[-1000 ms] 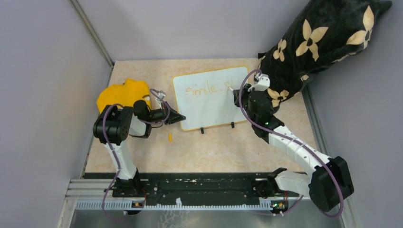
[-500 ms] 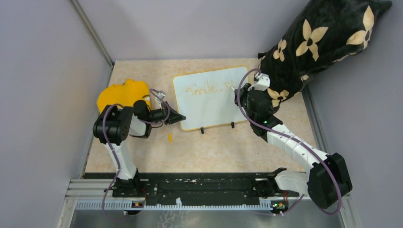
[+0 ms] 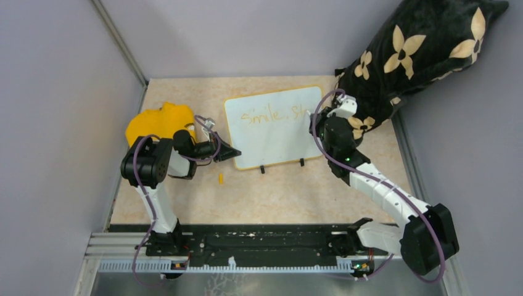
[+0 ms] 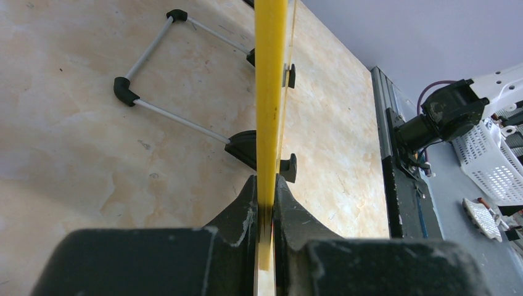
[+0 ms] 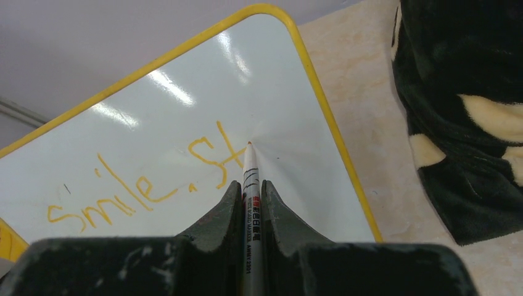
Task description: Write a sentence on the whiteboard
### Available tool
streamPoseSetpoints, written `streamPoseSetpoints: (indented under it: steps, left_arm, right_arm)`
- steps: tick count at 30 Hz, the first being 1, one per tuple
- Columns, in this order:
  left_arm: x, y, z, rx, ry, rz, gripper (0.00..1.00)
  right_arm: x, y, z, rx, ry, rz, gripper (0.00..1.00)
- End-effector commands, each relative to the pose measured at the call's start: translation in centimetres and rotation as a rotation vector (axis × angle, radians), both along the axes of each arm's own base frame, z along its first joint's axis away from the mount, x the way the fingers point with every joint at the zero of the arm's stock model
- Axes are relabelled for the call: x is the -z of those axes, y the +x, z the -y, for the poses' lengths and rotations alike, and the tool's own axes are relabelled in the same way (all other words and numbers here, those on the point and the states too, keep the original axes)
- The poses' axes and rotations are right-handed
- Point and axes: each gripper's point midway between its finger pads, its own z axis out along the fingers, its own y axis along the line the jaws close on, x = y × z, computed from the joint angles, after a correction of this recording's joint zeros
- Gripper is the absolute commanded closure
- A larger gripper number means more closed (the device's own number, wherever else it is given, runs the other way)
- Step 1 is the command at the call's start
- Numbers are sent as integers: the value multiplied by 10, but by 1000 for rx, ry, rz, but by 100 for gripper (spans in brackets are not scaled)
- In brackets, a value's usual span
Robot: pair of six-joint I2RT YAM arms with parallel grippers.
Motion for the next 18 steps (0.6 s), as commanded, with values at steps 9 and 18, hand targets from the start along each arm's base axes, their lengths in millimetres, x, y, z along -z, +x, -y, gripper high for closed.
streamPoseSetpoints:
  steps: [9,18]
  left_arm:
    - [16,4,-2,-29,21,-42,100]
    - [16,5,-2,-29,21,-42,100]
  right_arm:
    - [-46,-4,14,41,38,115,100]
    - [-36,6,7,35,20,73,100]
